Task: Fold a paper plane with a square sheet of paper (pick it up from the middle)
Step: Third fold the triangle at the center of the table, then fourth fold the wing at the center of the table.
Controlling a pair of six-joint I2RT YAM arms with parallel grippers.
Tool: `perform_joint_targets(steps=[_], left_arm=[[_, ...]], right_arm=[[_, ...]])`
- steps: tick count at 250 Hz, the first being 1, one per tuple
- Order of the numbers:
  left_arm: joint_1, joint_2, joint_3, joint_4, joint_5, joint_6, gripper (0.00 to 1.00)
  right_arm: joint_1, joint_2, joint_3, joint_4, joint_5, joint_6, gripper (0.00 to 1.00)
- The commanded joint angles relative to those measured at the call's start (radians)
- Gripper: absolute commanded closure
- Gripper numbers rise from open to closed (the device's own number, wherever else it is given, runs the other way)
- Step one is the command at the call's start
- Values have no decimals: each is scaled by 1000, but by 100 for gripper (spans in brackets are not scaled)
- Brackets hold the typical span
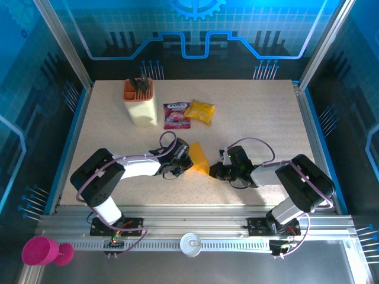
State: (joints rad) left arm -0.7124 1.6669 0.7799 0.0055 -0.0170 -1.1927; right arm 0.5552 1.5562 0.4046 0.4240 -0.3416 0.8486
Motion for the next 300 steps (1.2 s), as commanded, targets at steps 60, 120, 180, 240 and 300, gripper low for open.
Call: perform_joint_targets(steps=[60, 120, 180, 240, 300], left_arm=[[4, -25, -15, 13, 29, 60, 100], [4, -47, 22, -50, 46, 139, 100], [5, -40, 46, -80, 76, 196, 100], [4, -46, 64, -96, 89, 227, 100], [4, -44, 68, -98, 91, 235, 100]], right_arm=[[2, 55, -34, -128, 34, -11, 100], [1, -89, 49, -282, 22, -79, 100], [14, -143, 159, -423, 36, -148, 100], [65, -28, 242, -396, 29, -146, 100], [98, 106, 273, -334, 20, -126, 100]])
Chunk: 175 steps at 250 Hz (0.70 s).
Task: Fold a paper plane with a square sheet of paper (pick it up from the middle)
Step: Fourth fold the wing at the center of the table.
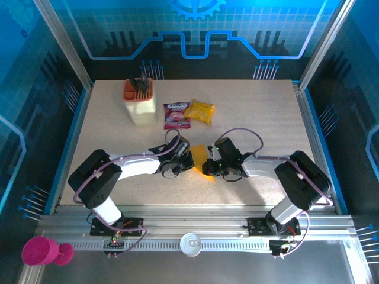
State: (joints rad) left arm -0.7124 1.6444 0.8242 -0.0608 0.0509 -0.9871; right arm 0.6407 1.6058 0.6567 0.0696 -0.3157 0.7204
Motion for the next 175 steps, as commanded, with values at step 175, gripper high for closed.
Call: perform_joint_targets(steps=[175], left_arm=[[24, -25, 55, -55, 91, 3, 100]], right_arm=[[58, -172, 27, -156, 146, -262, 68]])
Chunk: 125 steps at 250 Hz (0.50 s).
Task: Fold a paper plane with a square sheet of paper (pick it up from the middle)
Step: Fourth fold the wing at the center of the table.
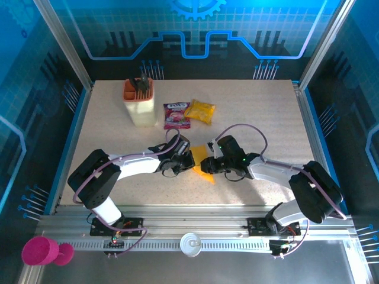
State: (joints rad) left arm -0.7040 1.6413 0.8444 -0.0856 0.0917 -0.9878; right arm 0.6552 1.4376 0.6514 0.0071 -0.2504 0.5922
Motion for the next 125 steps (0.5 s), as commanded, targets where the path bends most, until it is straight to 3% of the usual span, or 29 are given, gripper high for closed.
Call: perform_joint_targets(steps=[1, 58, 125], left_arm=[[16, -22, 36, -31, 52, 3, 100], [29, -17, 56, -36, 90, -5, 100], [40, -8, 46, -8, 125, -37, 100]], right_arm=[[46, -3, 34, -94, 83, -136, 68], [136, 18, 78, -144, 251, -223, 56], [176, 82, 104, -155, 356, -227, 57]])
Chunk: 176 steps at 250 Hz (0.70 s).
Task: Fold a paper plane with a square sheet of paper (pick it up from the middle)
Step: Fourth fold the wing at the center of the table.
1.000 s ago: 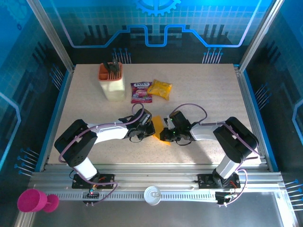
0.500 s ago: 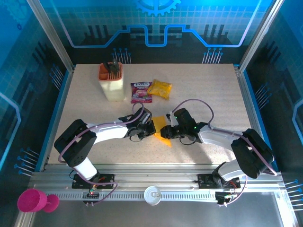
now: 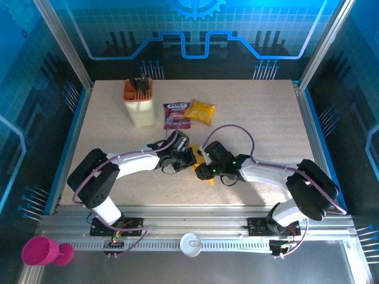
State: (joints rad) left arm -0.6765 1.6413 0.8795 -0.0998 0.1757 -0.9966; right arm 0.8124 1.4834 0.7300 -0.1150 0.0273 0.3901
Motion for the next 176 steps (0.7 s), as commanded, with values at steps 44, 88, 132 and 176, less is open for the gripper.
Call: perform_joint_targets(steps=[44, 88, 132, 176], left_arm=[[15, -11, 13, -2, 36, -30, 100], [17, -14, 5, -4, 27, -34, 100], [18, -13, -1, -3, 18, -37, 100], [22, -9, -3, -5, 14, -33, 100]], right_arm=[[32, 71, 34, -30, 106, -25, 59], [45, 83, 33, -34, 136, -20, 66], [50, 72, 10, -32, 143, -11, 73], [51, 60, -13, -29, 147, -2, 74]])
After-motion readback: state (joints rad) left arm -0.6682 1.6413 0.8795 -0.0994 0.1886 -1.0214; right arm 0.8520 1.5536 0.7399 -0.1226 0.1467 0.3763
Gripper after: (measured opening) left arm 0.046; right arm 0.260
